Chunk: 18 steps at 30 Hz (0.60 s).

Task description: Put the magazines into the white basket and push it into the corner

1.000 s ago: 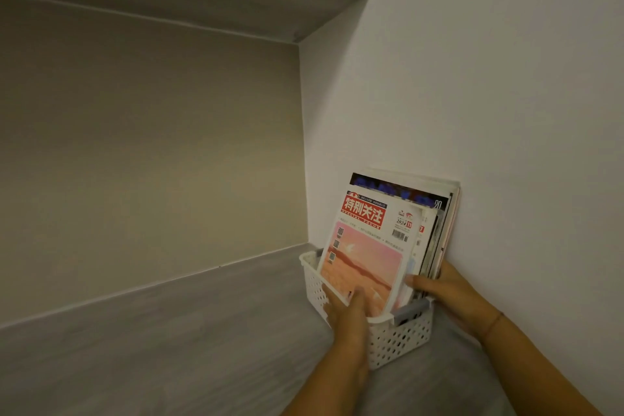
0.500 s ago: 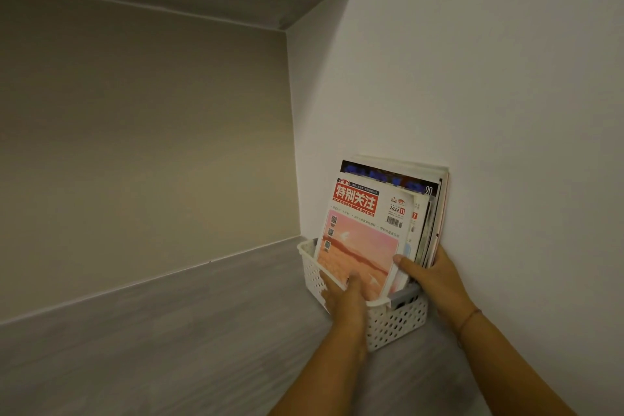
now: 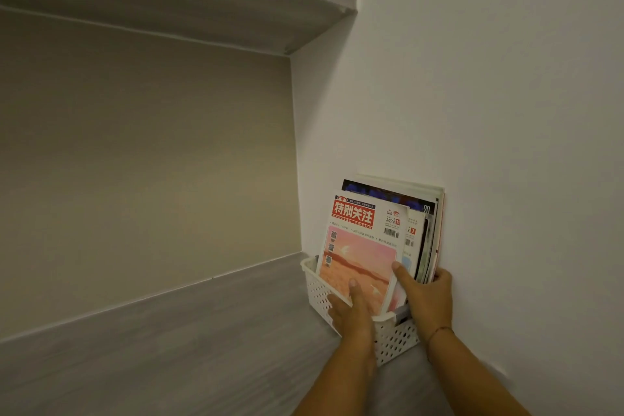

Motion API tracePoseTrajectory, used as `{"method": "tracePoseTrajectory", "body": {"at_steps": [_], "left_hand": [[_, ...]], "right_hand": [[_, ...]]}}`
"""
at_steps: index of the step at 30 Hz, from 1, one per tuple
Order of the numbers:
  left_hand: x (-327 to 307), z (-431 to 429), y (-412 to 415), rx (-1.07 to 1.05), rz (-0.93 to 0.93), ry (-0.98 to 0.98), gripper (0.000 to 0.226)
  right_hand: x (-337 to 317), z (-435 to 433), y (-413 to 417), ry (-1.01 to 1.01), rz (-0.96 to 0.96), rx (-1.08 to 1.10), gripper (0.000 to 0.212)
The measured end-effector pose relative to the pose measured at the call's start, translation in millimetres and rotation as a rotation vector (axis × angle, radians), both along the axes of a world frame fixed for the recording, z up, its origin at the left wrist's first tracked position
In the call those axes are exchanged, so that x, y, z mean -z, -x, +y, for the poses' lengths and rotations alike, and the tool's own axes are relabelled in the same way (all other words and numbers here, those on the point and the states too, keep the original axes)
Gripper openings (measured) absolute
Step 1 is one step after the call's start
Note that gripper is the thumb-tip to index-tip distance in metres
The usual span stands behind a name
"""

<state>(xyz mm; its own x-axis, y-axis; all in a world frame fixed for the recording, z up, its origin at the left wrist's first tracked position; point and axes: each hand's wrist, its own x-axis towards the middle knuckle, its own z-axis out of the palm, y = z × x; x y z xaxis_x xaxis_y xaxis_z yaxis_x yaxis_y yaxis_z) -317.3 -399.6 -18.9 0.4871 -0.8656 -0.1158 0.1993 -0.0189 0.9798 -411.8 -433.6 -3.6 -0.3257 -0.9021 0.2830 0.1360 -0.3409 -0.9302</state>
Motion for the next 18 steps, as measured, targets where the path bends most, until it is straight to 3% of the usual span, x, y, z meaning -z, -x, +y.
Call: {"method": "tracePoseTrajectory", "body": {"at_steps": [8, 12, 18], "left_hand": [[2, -4, 0, -0.005, 0.002, -0.016, 0.074], [2, -2, -4, 0.028, -0.016, 0.017, 0.076], [-9, 38, -21, 0.227, 0.015, -0.006, 0.07]], "right_hand": [[4, 0, 8, 0.004, 0.035, -0.105, 0.058], [2, 4, 6, -0.058, 0.085, -0.056, 0.061], [-7, 34, 16, -0.15, 0.269, 0.01, 0.091]]}}
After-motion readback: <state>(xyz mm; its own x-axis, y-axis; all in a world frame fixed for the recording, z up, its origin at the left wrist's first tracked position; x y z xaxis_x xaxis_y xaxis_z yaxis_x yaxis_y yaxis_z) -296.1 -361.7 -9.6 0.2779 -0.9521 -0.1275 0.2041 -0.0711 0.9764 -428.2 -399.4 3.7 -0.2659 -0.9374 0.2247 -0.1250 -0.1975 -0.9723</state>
